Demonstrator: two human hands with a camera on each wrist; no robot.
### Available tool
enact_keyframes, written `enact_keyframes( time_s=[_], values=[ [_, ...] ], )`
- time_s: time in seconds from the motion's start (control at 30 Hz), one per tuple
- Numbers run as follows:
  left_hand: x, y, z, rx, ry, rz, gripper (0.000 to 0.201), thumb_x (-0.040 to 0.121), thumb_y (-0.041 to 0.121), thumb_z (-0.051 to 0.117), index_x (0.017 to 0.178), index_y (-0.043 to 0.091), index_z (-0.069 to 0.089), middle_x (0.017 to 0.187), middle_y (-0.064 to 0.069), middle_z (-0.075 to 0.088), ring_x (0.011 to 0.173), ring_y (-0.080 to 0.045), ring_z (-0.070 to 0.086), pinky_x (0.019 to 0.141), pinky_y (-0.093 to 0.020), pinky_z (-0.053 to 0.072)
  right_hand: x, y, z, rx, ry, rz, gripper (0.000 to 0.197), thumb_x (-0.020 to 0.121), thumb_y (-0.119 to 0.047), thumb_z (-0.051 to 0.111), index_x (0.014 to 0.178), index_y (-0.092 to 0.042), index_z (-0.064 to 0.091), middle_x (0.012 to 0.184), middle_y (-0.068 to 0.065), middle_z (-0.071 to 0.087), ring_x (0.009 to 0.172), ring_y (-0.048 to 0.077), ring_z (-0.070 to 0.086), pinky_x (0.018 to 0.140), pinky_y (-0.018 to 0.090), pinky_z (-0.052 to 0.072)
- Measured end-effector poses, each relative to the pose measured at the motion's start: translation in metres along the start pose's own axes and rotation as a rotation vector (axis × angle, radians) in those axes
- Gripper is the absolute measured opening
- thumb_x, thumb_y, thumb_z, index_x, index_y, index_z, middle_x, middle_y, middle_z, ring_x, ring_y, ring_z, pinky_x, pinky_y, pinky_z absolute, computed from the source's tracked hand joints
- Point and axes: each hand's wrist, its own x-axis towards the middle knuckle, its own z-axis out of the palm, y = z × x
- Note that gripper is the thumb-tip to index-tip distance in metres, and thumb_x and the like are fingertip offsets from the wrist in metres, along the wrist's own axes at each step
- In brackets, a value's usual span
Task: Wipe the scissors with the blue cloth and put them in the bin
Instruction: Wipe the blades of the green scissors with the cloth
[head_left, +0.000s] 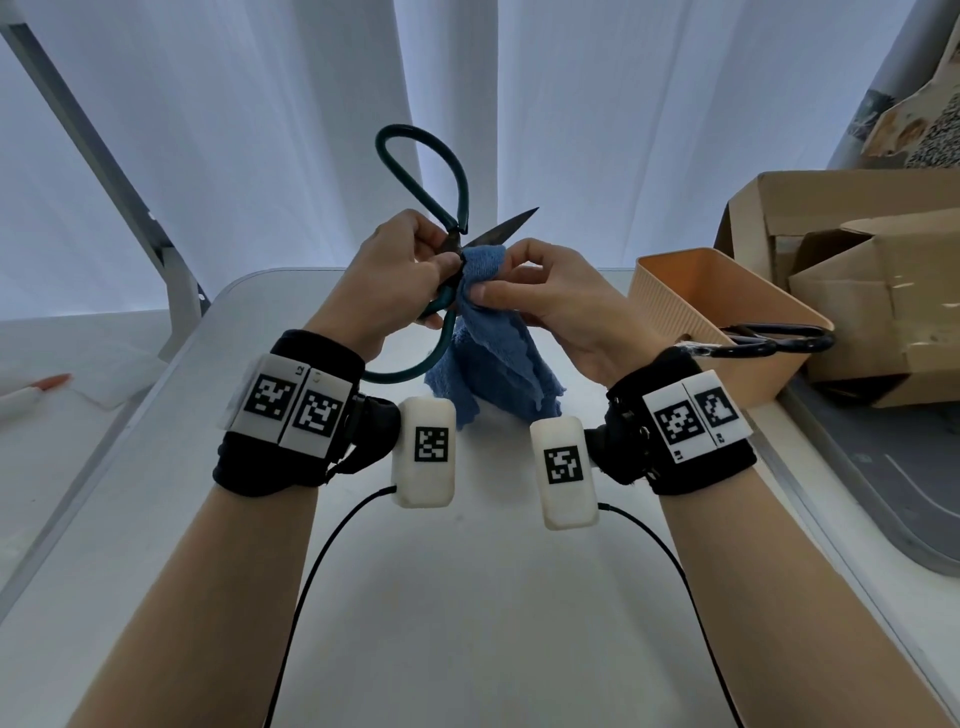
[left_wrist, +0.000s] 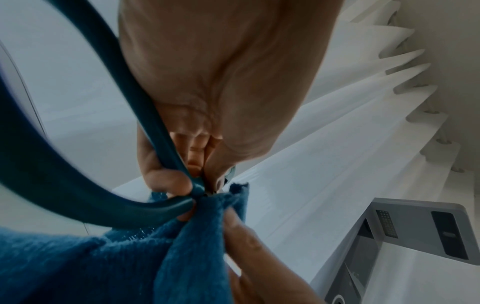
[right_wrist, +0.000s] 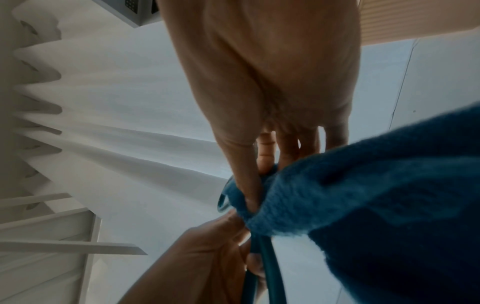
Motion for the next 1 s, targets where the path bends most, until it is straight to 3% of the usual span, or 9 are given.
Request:
enact_keyframes(
  time_s=[0.13,0.23,0.33,0.4,0.53,0.77,0.9,1.0],
  values=[
    [-0.002,0.002,0.001,-0.030,-0.025,-0.011,0.013,0.098,0.010,0.059,0.110,0.008,0.053,0.095,-0.006,0.060,0.058,-0.009,0.067,0.047,-0.023,0.053,0.002,0.001,-0.002,0.001,0.003,0.003,0.031,0.080,0.008,0.070,0.107,-0.003,0.057,0.106,0.024,0.071,0.096,0.034,0.069,0.085,0.033,0.059],
    [-0.003,0.003,0.001,-0.042,-0.030,-0.015,0.013,0.099,0.009,0.058,0.111,0.007,0.052,0.099,-0.010,0.063,0.060,-0.014,0.071,0.046,-0.023,0.052,0.000,-0.001,-0.004,0.006,0.009,0.009,0.033,0.082,0.009,0.065,0.113,0.000,0.057,0.105,0.023,0.072,0.100,0.035,0.069,0.089,0.038,0.058],
    [-0.003,0.003,0.001,-0.023,-0.021,-0.006,0.012,0.098,0.011,0.058,0.109,0.009,0.053,0.104,-0.011,0.061,0.063,-0.015,0.070,0.047,-0.023,0.052,0.000,-0.002,-0.003,0.020,0.009,0.018,0.038,0.082,0.005,0.070,0.117,0.004,0.055,0.105,0.022,0.072,0.101,0.034,0.070,0.090,0.038,0.059],
    [-0.003,0.004,0.000,-0.024,-0.023,-0.010,0.012,0.099,0.011,0.059,0.109,0.008,0.053,0.101,-0.009,0.061,0.061,-0.012,0.069,0.047,-0.023,0.052,0.000,-0.001,-0.002,0.016,0.012,0.008,0.036,0.081,0.004,0.073,0.114,0.002,0.057,0.102,0.021,0.072,0.095,0.031,0.070,0.089,0.038,0.057],
    [-0.003,0.005,-0.001,-0.056,-0.045,-0.014,0.015,0.099,0.009,0.058,0.111,0.005,0.052,0.095,-0.010,0.063,0.062,-0.016,0.072,0.047,-0.026,0.053,0.001,-0.001,-0.002,0.003,0.017,0.001,0.025,0.083,0.009,0.063,0.102,-0.008,0.059,0.090,0.012,0.066,0.085,0.024,0.066,0.089,0.040,0.057],
    [-0.003,0.004,0.004,-0.028,-0.026,-0.016,0.018,0.098,0.011,0.059,0.114,0.005,0.053,0.100,-0.009,0.063,0.067,-0.020,0.073,0.048,-0.026,0.053,0.003,0.003,0.003,-0.003,0.079,0.011,0.024,0.083,0.004,0.064,0.105,-0.002,0.060,0.093,0.015,0.066,0.084,0.024,0.066,0.087,0.041,0.057],
    [-0.002,0.002,0.003,-0.008,-0.002,-0.012,0.016,0.099,0.013,0.057,0.114,0.007,0.053,0.096,-0.003,0.060,0.068,-0.016,0.070,0.050,-0.026,0.055,0.002,0.000,0.008,-0.058,0.130,-0.031,0.012,0.090,-0.004,0.053,0.095,-0.001,0.064,0.082,0.007,0.062,0.076,0.014,0.058,0.072,0.028,0.052],
    [-0.001,0.001,0.002,-0.007,0.012,-0.019,0.016,0.099,0.014,0.057,0.114,0.007,0.054,0.098,-0.004,0.058,0.076,-0.019,0.068,0.052,-0.026,0.054,-0.001,-0.004,0.004,0.017,0.043,-0.001,0.014,0.092,-0.015,0.064,0.097,-0.001,0.066,0.082,0.003,0.067,0.075,0.011,0.064,0.069,0.023,0.053]
  ],
)
